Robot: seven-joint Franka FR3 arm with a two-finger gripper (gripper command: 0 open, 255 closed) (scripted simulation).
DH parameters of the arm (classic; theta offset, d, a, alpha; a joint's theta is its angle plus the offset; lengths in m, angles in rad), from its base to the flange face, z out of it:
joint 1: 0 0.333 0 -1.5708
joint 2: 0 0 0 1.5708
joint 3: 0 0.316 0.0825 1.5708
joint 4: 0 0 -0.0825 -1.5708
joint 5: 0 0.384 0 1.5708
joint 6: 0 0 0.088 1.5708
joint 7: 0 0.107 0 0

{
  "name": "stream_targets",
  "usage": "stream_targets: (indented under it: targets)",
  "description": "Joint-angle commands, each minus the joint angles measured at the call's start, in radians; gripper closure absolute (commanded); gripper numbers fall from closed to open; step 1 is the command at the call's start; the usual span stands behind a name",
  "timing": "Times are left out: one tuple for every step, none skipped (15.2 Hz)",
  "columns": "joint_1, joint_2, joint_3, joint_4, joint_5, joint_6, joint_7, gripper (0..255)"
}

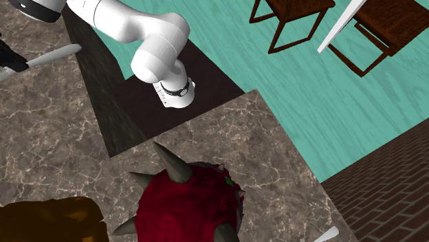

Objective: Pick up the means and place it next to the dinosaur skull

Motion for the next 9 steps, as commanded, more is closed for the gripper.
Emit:
stream_targets:
  targets:
    - [0.003, -0.014, -0.015, 0.040, -0.057, -0.033, -0.060, 255]
    - [0.007, -0.018, -0.022, 0.063, -0.086, -0.048, -0.090, 255]
    - [0.011, -0.021, -0.030, 0.086, -0.116, -0.062, -0.122, 255]
    - [0.015, -0.023, -0.038, 0.110, -0.146, -0.075, -0.154, 255]
    - [0.019, -0.024, -0.045, 0.135, -0.178, -0.087, -0.188, 255]
    - [0.023, -0.025, -0.053, 0.161, -0.210, -0.098, -0.224, 255]
    - [0.028, -0.024, -0.061, 0.188, -0.242, -0.108, -0.260, 255]
    - [0.033, -0.022, -0.070, 0.216, -0.276, -0.117, -0.298, 255]
    - [0.038, -0.019, -0.078, 0.244, -0.310, -0.125, -0.337, 255]
